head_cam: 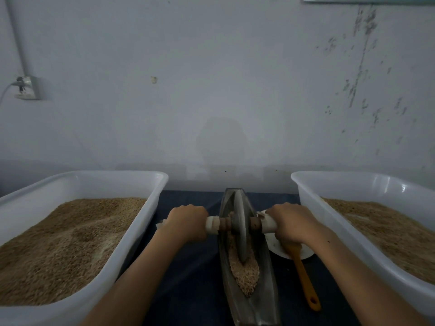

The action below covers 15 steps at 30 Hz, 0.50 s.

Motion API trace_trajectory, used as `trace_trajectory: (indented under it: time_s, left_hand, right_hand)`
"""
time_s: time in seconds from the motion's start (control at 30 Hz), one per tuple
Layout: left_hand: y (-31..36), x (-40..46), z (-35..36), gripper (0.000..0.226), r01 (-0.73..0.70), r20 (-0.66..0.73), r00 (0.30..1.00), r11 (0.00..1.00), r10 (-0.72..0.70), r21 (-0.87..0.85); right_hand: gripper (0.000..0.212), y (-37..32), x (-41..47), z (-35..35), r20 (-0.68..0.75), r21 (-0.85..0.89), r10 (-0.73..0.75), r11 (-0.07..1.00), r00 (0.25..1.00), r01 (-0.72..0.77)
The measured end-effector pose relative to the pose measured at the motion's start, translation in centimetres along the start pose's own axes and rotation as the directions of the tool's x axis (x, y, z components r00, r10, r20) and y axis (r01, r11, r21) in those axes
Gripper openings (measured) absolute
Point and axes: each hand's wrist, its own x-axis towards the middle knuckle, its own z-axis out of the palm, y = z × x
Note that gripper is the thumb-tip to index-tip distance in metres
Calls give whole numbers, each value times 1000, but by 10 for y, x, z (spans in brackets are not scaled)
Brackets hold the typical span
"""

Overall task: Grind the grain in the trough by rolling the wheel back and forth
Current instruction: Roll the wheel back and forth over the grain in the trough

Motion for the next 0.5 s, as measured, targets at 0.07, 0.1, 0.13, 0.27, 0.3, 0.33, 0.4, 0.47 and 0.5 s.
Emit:
trace_trajectory:
  time_s: [0.07,0.1,0.13,0.27,0.3,0.33,0.4,0.47,0.5]
  left_hand:
    - [-2,-1,-4,30,-4,124,992,999,10,-51]
    - [-3,-2,-5,31,-5,182,983,997,19,-76]
    - [-3,-2,-5,31,-4,225,974,996,24,-93]
    - [-4,0,-2,27,16,195,981,996,2,-90]
    - [-4,0,0,26,21,148,989,997,-9,-79]
    - [-4,1,1,23,20,80,997,998,-16,-56]
    - [-3,1,5,14,7,-98,995,1000,-7,3]
    - [-2,1,8,11,-2,-219,976,1000,9,30]
    - [-1,0,8,12,-5,-243,970,1000,12,30]
  right_hand:
    - [20,0,-1,-7,92,-15,-6,1000,996,7]
    - [21,0,-2,-10,123,-29,-10,999,992,13]
    - [23,-1,-2,-12,148,-41,-13,999,989,19]
    - [26,-3,-2,-11,136,-49,2,999,991,5]
    - [24,-3,-2,-8,82,-52,5,999,997,-1]
    - [22,-4,-1,-5,12,-51,4,999,1000,-4]
    - [15,-4,-1,3,-132,-31,7,999,991,-12]
    - [15,-3,0,7,-209,-5,13,1000,978,-15]
    - [16,-2,0,9,-222,2,12,1000,975,-12]
